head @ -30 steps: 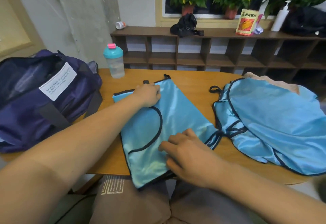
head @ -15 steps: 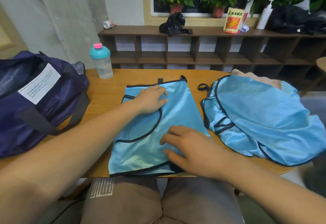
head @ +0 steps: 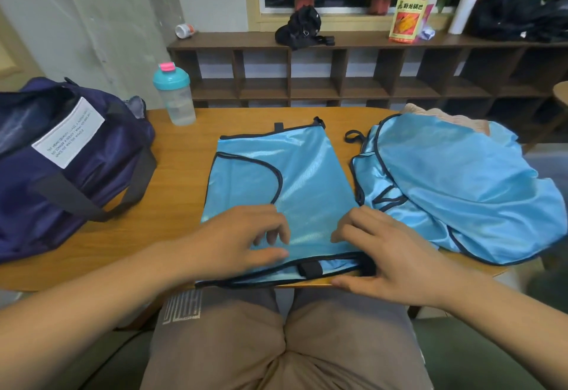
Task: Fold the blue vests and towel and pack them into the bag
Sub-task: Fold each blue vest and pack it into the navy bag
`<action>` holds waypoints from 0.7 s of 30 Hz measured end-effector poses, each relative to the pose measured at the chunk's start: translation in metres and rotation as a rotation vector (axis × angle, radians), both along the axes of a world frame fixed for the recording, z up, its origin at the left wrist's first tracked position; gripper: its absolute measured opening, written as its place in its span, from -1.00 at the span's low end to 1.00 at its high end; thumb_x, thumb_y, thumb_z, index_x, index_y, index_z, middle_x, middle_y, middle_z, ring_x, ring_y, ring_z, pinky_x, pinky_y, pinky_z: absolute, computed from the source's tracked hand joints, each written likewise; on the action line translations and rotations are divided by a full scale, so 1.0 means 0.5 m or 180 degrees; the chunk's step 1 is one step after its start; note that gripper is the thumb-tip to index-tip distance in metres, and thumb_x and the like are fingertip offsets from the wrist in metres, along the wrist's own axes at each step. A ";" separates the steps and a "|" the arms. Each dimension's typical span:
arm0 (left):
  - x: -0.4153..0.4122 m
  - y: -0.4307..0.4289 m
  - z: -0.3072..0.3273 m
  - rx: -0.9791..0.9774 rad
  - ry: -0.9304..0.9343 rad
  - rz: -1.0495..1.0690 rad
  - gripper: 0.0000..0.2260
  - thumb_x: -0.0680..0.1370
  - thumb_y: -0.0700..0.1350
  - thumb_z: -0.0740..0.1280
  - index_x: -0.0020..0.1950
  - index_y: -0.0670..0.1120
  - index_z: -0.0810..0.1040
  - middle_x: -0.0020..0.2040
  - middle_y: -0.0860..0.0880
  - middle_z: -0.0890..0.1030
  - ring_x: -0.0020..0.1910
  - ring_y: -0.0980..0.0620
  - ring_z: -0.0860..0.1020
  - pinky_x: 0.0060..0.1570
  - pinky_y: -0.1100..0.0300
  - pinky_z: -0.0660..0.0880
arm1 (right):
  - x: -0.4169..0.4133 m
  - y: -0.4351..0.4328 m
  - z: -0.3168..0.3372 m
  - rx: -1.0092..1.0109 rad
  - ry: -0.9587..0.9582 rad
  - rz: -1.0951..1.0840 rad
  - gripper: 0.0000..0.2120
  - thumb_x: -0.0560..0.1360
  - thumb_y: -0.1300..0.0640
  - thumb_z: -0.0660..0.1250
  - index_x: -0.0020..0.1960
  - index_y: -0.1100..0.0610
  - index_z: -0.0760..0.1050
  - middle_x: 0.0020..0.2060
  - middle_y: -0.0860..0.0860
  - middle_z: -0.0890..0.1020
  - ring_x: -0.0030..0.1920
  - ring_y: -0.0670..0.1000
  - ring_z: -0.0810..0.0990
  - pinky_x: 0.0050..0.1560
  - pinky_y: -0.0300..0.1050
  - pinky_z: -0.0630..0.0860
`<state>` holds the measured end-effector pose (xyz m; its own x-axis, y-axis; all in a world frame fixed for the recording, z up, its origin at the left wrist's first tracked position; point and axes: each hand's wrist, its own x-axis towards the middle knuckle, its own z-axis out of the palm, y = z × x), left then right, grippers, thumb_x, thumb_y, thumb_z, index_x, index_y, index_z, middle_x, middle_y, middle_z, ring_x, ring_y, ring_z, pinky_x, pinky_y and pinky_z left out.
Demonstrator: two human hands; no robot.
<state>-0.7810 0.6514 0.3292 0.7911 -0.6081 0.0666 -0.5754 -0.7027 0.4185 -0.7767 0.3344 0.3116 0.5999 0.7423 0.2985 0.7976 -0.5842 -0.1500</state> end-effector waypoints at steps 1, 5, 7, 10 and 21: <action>-0.018 0.004 -0.004 0.0082 0.0030 -0.0038 -0.79 0.61 0.26 0.40 0.14 0.20 0.54 0.01 0.20 0.51 -0.02 0.15 0.54 -0.04 0.17 0.52 | -0.004 -0.002 -0.003 -0.0029 -0.0068 0.0012 -0.49 0.57 -0.36 0.38 0.24 0.05 0.58 0.11 -0.05 0.52 0.03 0.04 0.52 0.07 -0.04 0.50; -0.065 0.027 -0.022 0.0659 -0.0082 -0.0002 -0.55 0.47 0.48 0.37 0.22 0.28 0.42 0.12 0.25 0.43 0.07 0.24 0.48 -0.05 0.20 0.51 | -0.019 -0.011 -0.017 -0.0209 -0.0176 0.0127 -0.55 0.60 -0.33 0.36 0.20 0.04 0.58 0.08 -0.04 0.52 0.02 0.06 0.51 0.05 0.01 0.49; -0.079 0.033 -0.028 0.0875 -0.0285 0.0058 -0.53 0.45 0.41 0.41 0.24 0.26 0.40 0.16 0.23 0.40 0.10 0.24 0.43 -0.09 0.22 0.45 | -0.024 -0.012 -0.031 -0.0268 -0.0254 0.0155 -0.62 0.62 -0.26 0.37 0.20 0.04 0.58 0.08 -0.03 0.52 0.02 0.07 0.52 0.00 0.04 0.50; -0.094 0.039 -0.040 0.0944 -0.0467 0.0063 -0.62 0.48 0.24 0.42 0.21 0.22 0.38 0.16 0.21 0.38 0.14 0.23 0.41 -0.08 0.20 0.47 | -0.034 -0.006 -0.048 -0.0279 -0.0328 0.0204 -0.75 0.66 -0.10 0.38 0.18 0.06 0.58 0.08 -0.01 0.52 -0.01 0.11 0.52 -0.05 0.06 0.49; -0.081 0.095 0.000 0.0158 -0.0008 0.0227 -0.82 0.53 -0.08 0.45 0.05 0.17 0.58 -0.05 0.21 0.61 -0.03 0.19 0.60 -0.05 0.15 0.54 | -0.001 -0.012 0.031 0.0290 0.0905 -0.0094 -0.73 0.53 0.01 0.48 0.18 -0.19 0.51 -0.13 -0.13 0.67 -0.14 -0.13 0.62 -0.17 -0.25 0.50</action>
<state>-0.8217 0.6991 0.3293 0.8324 -0.5527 0.0398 -0.5240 -0.7618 0.3808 -0.7774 0.3283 0.3269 0.6899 0.7011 0.1801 0.6989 -0.5804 -0.4178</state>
